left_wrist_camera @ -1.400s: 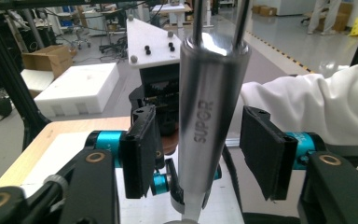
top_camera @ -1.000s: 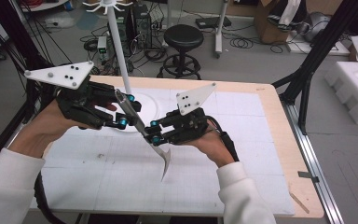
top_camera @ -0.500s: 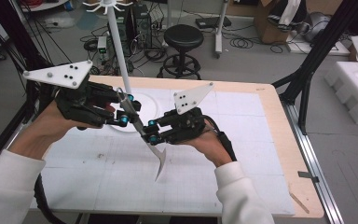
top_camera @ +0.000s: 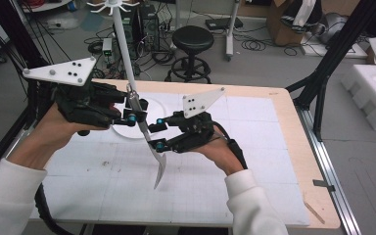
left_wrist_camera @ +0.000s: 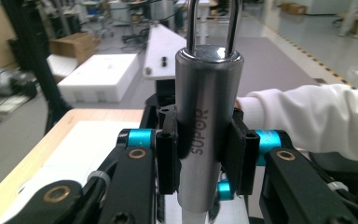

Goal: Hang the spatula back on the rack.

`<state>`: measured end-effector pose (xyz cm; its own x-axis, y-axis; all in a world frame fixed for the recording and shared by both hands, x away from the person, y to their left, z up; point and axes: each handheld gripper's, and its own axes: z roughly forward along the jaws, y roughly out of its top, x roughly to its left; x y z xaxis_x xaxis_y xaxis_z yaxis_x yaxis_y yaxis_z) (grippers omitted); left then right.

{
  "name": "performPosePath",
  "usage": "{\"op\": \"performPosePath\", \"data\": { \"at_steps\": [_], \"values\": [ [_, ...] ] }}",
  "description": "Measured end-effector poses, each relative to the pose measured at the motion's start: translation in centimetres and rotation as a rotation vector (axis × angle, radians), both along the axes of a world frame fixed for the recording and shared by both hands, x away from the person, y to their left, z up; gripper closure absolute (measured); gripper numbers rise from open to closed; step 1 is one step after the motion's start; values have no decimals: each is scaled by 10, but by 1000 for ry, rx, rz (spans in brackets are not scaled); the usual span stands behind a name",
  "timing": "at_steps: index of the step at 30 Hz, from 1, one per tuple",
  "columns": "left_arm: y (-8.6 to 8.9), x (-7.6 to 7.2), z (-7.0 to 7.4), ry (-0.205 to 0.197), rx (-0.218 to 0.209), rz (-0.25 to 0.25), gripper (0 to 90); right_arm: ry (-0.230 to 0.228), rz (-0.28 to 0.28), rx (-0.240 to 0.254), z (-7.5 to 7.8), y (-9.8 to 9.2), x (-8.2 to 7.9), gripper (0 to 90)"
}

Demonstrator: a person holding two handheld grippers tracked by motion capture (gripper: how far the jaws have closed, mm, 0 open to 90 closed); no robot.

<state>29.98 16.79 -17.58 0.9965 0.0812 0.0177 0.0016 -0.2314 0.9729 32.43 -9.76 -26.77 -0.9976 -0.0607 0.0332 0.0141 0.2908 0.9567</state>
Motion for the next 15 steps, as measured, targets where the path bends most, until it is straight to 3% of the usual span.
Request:
{"op": "performPosePath", "data": {
  "at_steps": [4,7,10,15],
  "values": [
    [5,0,4,-7,14,60,689,26,-105,-12,-2,-8,0,200],
    [11,2,5,-3,28,111,689,36,-214,-10,-6,-19,-2,2],
    [16,5,6,9,47,158,689,29,-302,-33,-13,-30,-4,2],
    [21,10,10,18,74,243,689,19,-376,-46,-19,-48,-9,2]
  ]
}}
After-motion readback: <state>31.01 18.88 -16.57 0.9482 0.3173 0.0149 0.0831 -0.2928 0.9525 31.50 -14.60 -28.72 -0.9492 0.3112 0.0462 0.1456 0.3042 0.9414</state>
